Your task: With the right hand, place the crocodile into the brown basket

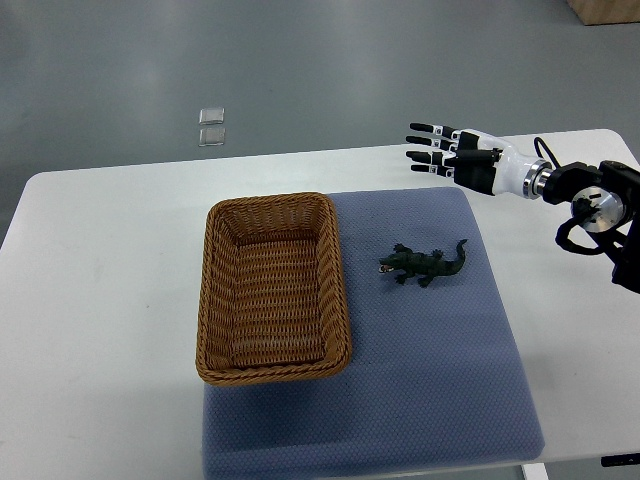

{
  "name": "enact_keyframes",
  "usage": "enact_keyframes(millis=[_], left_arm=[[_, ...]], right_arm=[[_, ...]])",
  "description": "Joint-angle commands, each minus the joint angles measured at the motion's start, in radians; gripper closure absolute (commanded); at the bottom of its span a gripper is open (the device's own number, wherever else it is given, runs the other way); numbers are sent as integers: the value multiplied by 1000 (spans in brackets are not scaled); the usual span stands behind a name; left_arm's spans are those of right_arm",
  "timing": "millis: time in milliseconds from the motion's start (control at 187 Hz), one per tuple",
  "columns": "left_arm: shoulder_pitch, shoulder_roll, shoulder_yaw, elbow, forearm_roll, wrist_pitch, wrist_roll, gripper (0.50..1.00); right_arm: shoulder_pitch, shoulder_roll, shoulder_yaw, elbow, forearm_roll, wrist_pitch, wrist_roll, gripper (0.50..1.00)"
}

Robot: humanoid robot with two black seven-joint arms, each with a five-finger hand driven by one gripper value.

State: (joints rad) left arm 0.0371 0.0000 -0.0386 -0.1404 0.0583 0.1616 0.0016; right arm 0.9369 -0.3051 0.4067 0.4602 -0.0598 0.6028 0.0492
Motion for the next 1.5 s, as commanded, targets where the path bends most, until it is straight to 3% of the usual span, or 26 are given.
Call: enact_keyframes(millis=[0, 589, 776, 1076, 1494], left_arm=[[1, 0, 8, -4, 2, 7, -3, 500], [0, 0, -6, -5, 6, -4, 8, 500], [0, 0, -6, -5, 6, -4, 8, 500], [0, 0, -6, -5, 6, -4, 8, 500], [0, 0, -6, -5, 6, -4, 8, 500]], right_arm=[[2, 0, 0, 0, 0, 2, 12, 572], [20, -11, -9, 3, -84, 8, 15, 574], [31, -15, -11, 20, -311, 8, 107, 576], [56, -89, -12, 149, -739, 8, 290, 579], [59, -126, -19, 318, -1132, -15, 348, 579]])
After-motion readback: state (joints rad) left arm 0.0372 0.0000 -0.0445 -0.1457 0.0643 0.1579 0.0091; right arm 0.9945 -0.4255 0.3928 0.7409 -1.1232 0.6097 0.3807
